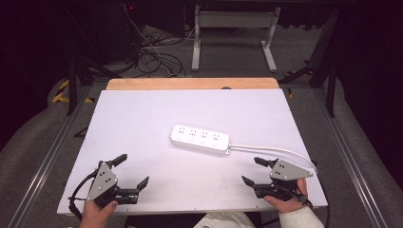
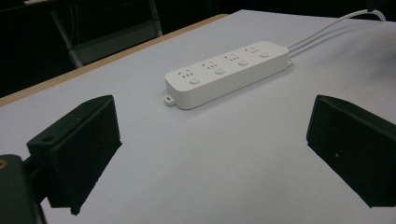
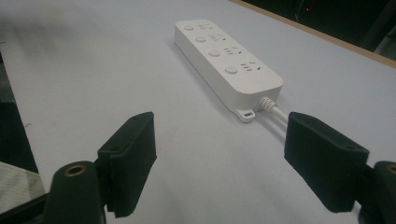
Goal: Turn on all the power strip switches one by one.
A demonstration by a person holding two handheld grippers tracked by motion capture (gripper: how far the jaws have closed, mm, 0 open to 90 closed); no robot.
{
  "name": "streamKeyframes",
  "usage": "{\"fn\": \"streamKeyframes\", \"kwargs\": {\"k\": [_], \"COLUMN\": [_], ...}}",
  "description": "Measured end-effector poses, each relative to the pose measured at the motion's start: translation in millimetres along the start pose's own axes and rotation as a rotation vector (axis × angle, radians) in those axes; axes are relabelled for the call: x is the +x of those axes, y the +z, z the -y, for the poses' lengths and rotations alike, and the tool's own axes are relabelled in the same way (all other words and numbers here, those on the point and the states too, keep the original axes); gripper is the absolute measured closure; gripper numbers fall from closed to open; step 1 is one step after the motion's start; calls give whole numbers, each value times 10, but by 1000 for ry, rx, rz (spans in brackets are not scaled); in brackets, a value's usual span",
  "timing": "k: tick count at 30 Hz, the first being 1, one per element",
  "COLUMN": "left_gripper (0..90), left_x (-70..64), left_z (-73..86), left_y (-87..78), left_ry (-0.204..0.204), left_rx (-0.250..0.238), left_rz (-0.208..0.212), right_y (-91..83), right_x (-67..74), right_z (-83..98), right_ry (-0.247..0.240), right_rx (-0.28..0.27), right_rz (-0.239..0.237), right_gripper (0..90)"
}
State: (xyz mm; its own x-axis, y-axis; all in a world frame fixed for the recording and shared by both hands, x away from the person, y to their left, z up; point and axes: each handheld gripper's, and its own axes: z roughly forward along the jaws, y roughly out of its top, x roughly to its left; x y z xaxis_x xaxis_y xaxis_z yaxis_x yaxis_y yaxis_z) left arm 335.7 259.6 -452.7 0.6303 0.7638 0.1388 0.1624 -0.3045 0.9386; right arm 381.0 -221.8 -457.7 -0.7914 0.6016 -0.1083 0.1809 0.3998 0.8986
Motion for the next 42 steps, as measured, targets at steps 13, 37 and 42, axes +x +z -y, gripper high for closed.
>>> {"fn": "streamKeyframes", "kwargs": {"k": [13, 37, 42], "left_gripper": [34, 34, 34], "left_x": [-26, -22, -21], "left_z": [2, 6, 6], "left_y": [4, 3, 3], "left_ry": [24, 27, 26], "left_rx": [10, 14, 14], "left_rz": [-14, -28, -26], "right_y": [-13, 136, 192], "right_x": [4, -36, -34], "right_z": [-11, -371, -484], "right_ry": [-7, -9, -22], "right_rx": [2, 42, 40], "right_rz": [-5, -85, -82], "right_gripper": [297, 428, 432]}}
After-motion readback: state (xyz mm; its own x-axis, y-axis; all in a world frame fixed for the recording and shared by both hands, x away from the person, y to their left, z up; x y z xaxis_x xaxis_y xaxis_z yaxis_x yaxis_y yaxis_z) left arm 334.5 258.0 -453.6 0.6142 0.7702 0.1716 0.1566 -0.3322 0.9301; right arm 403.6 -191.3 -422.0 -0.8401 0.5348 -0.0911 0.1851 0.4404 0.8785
